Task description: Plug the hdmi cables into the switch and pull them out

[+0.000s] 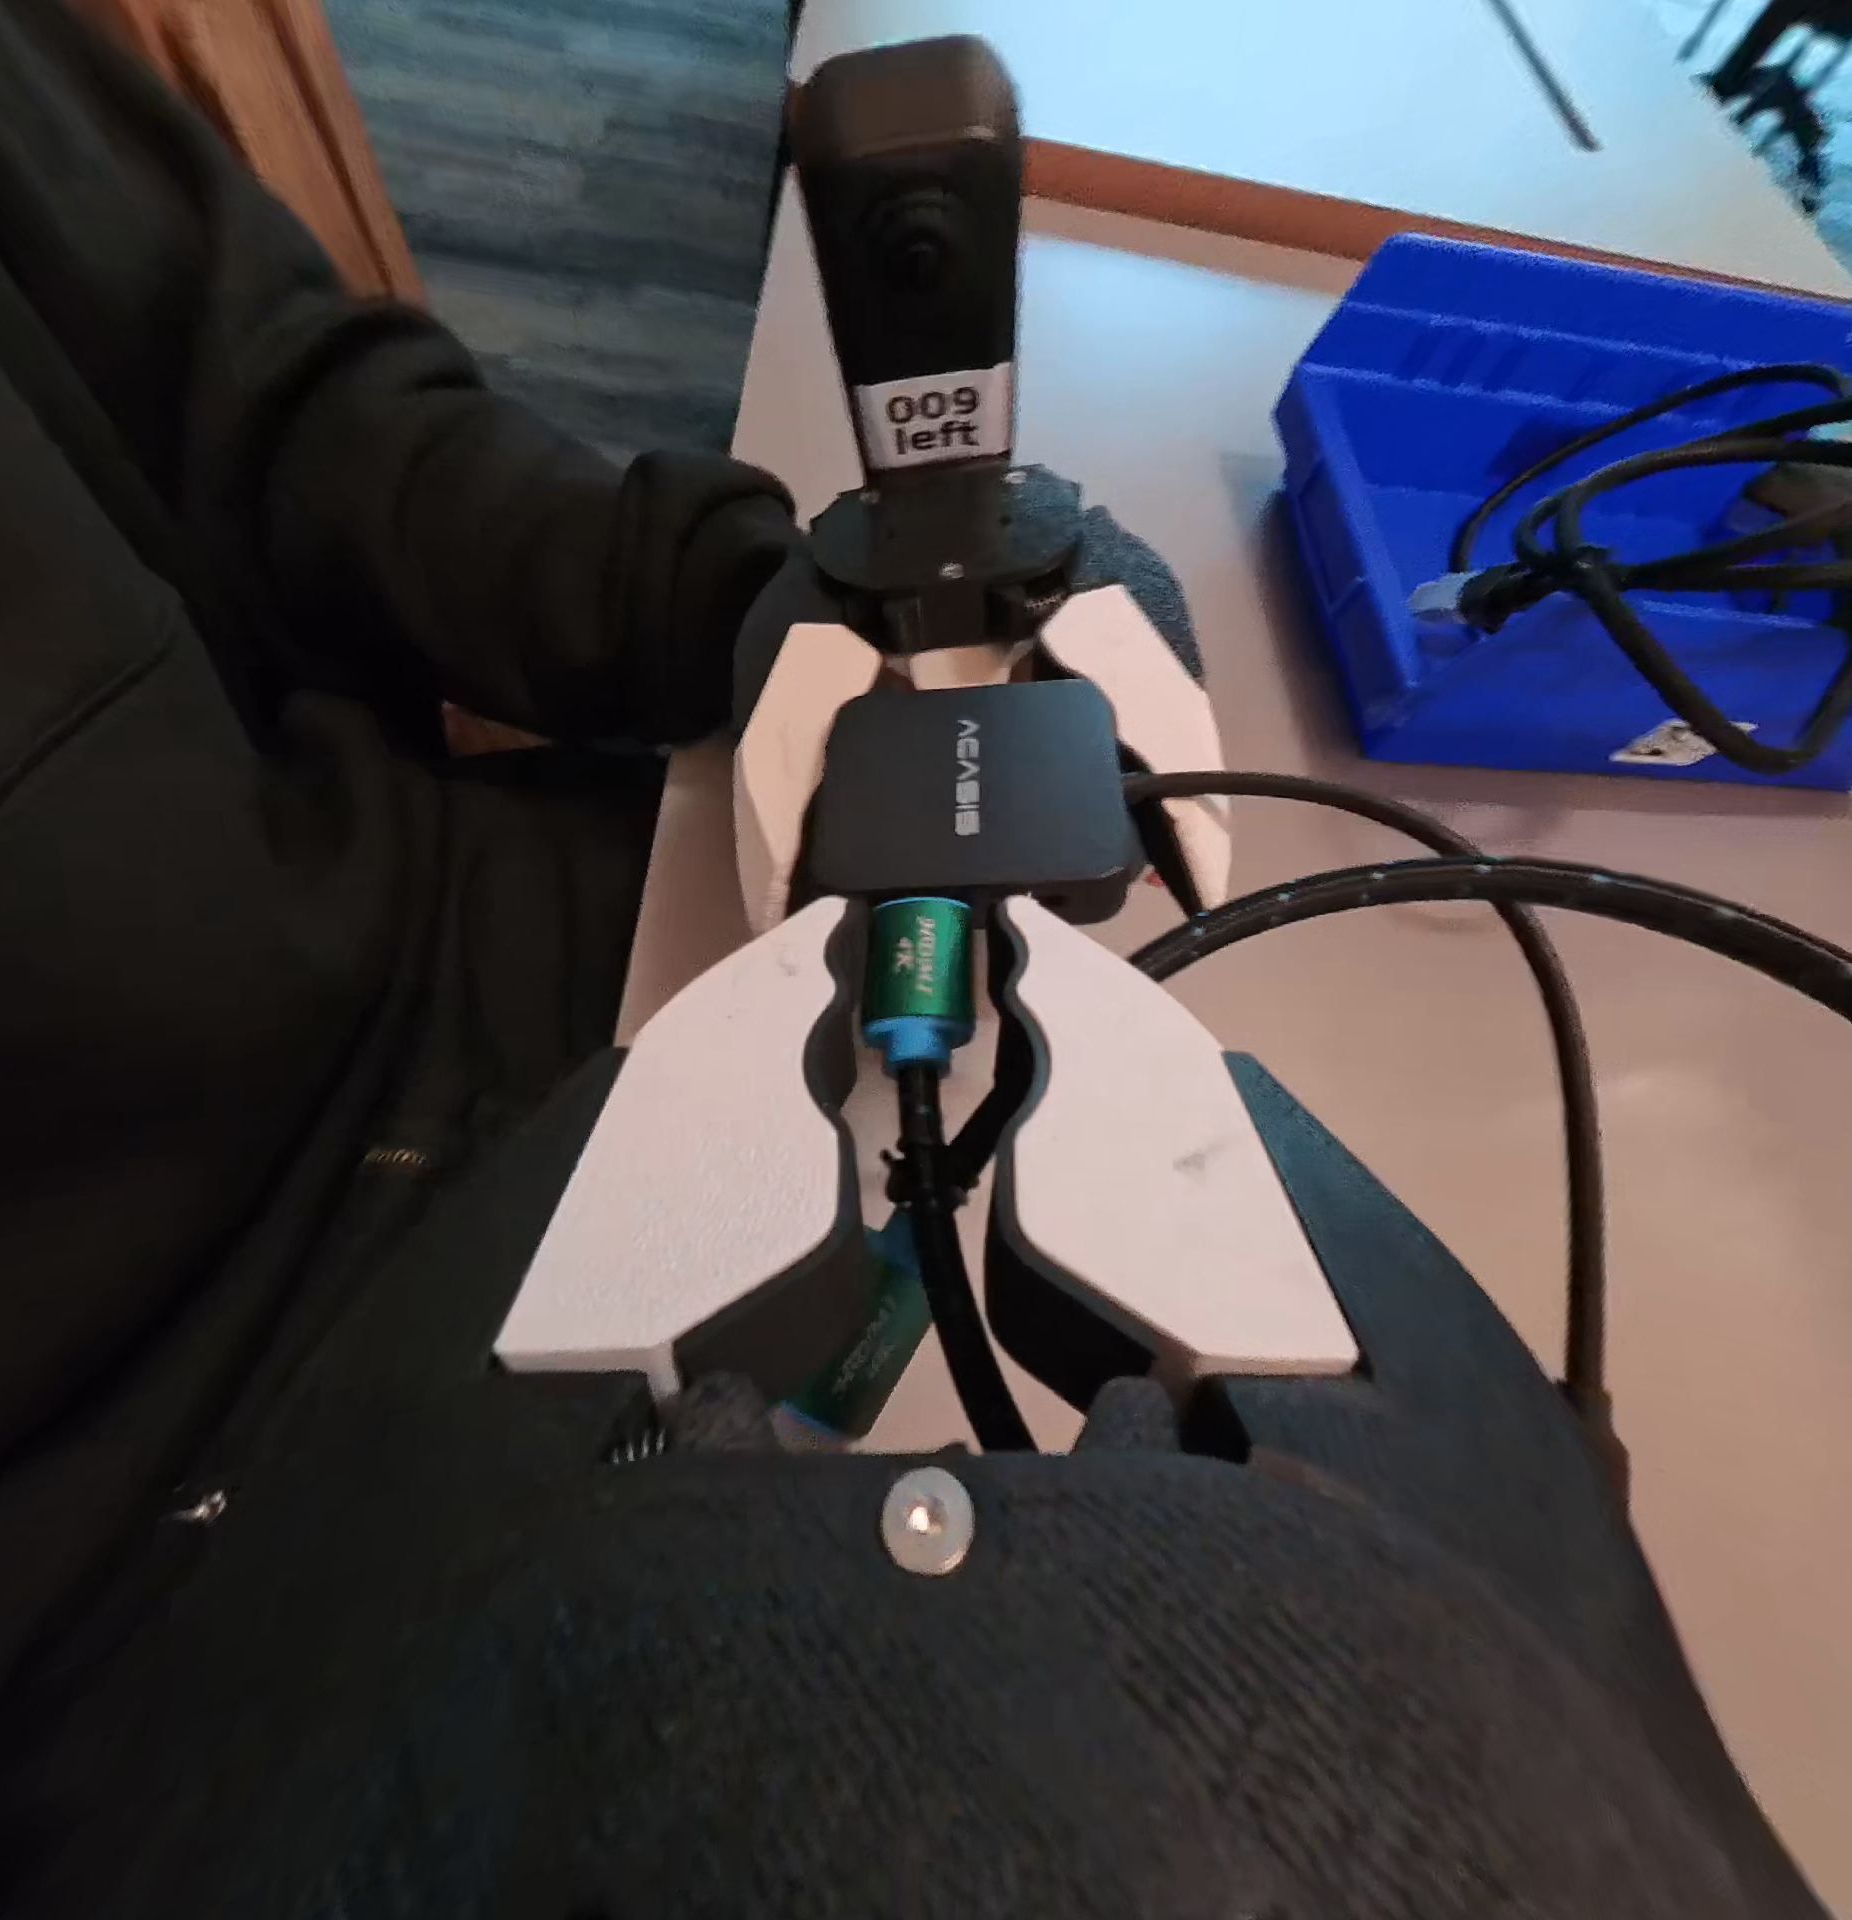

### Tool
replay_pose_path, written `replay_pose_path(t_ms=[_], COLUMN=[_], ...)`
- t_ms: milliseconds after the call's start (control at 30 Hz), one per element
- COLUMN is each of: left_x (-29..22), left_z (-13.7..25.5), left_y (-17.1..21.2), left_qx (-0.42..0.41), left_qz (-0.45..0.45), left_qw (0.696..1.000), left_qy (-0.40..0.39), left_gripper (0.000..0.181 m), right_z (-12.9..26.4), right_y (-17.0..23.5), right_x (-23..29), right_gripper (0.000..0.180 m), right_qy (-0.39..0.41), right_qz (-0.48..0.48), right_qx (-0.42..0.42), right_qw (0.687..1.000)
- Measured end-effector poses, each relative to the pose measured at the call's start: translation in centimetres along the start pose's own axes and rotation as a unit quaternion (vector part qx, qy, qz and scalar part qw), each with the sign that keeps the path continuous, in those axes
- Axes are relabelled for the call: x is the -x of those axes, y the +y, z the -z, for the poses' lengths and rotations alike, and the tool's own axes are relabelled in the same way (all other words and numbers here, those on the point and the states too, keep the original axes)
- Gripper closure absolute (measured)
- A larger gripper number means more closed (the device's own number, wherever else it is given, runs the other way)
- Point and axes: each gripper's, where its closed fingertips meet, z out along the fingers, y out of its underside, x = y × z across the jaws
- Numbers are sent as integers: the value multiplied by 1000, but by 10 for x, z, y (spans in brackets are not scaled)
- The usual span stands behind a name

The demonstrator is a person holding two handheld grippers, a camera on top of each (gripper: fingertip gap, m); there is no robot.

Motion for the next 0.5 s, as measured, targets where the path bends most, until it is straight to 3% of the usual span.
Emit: replay_pose_path(t_ms=[500], left_x=[1], left_z=[4], left_y=[-6], left_qx=[-16], left_qz=[15], left_qw=[1000], left_qy=[1], left_gripper=[95], right_z=[-2], right_y=[-3], right_x=[-1], right_gripper=[159], right_qy=[10], right_qz=[3], right_qx=[12], right_qw=[1000])
